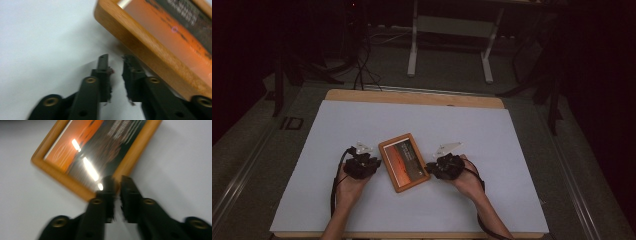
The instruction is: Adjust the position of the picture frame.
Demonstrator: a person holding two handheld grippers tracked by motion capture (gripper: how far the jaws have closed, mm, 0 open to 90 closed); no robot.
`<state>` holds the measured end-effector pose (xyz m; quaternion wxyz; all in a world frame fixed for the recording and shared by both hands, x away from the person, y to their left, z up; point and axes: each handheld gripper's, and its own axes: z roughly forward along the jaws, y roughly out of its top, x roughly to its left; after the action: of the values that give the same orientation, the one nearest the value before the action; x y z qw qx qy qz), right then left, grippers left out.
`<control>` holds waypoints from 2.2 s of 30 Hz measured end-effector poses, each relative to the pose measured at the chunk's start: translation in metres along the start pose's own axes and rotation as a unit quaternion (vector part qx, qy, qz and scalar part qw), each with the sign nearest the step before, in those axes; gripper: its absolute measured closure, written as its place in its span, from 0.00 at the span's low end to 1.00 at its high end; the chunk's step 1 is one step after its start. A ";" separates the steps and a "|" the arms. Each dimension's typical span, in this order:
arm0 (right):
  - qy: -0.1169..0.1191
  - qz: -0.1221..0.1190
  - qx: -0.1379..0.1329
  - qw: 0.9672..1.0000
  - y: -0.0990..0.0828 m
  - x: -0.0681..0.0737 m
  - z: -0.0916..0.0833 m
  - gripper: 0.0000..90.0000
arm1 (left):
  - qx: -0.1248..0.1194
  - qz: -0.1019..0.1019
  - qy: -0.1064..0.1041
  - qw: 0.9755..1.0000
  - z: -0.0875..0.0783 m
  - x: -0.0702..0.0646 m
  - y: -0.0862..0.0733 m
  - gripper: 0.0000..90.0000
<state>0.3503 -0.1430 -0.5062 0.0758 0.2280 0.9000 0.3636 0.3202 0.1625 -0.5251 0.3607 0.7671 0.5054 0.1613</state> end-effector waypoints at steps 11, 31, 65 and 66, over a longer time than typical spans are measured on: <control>0.056 0.076 -0.020 0.995 0.027 -0.029 0.020 0.48 | -0.037 -0.047 -0.080 0.995 -0.015 0.007 0.005 0.45; 0.136 0.131 -0.003 0.982 0.026 -0.042 0.052 0.38 | 0.009 -0.057 -0.145 0.988 0.014 -0.008 0.004 0.39; 0.135 0.201 -0.088 0.966 -0.027 -0.028 -0.032 0.75 | -0.046 -0.074 -0.223 0.971 -0.005 -0.036 0.019 0.76; 0.138 0.209 -0.089 0.964 -0.029 -0.028 -0.034 0.75 | -0.040 -0.083 -0.232 0.968 -0.002 -0.040 0.018 0.76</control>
<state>0.3545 -0.1961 -0.5024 -0.1065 0.3509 0.7983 0.4777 0.3139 0.1237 -0.5059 0.5105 0.7240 0.4628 -0.0308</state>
